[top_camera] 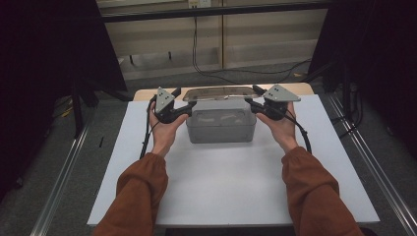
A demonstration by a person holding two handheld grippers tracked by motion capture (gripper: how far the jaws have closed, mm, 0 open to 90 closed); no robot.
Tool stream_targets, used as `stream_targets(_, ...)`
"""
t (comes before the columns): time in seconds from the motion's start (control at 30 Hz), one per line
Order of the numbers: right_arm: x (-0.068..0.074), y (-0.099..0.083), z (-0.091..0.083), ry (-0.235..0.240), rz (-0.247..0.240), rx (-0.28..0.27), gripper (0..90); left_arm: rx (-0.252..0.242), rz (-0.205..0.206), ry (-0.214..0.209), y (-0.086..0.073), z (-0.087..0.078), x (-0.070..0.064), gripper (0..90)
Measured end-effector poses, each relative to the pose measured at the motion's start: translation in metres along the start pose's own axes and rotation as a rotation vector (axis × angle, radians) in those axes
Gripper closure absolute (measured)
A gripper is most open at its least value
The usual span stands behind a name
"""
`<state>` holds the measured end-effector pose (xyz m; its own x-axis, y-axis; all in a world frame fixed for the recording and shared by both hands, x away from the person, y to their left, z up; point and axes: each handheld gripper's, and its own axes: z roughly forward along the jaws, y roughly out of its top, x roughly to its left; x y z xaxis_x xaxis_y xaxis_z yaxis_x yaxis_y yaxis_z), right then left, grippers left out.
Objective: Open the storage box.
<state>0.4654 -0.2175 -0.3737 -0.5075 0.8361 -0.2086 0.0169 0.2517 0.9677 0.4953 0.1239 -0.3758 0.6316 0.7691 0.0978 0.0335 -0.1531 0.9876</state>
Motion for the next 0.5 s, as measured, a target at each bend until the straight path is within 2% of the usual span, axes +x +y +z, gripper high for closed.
stream_targets(0.13, -0.001, 0.002, 0.002, -0.007, 0.003, -0.004, 53.8, 0.001, 0.019, -0.006, 0.002, 0.003, 0.001, 31.1)
stream_targets(0.3, -0.003, 0.005, 0.003, -0.009, 0.006, -0.008, 54.6, -0.003, 0.0, -0.006, 0.004, 0.009, 0.004, 33.8)
stream_targets(0.5, -0.007, 0.006, 0.005, -0.008, 0.02, -0.015, 55.4, -0.004, 0.045, -0.01, 0.004, 0.014, 0.007, 41.3)
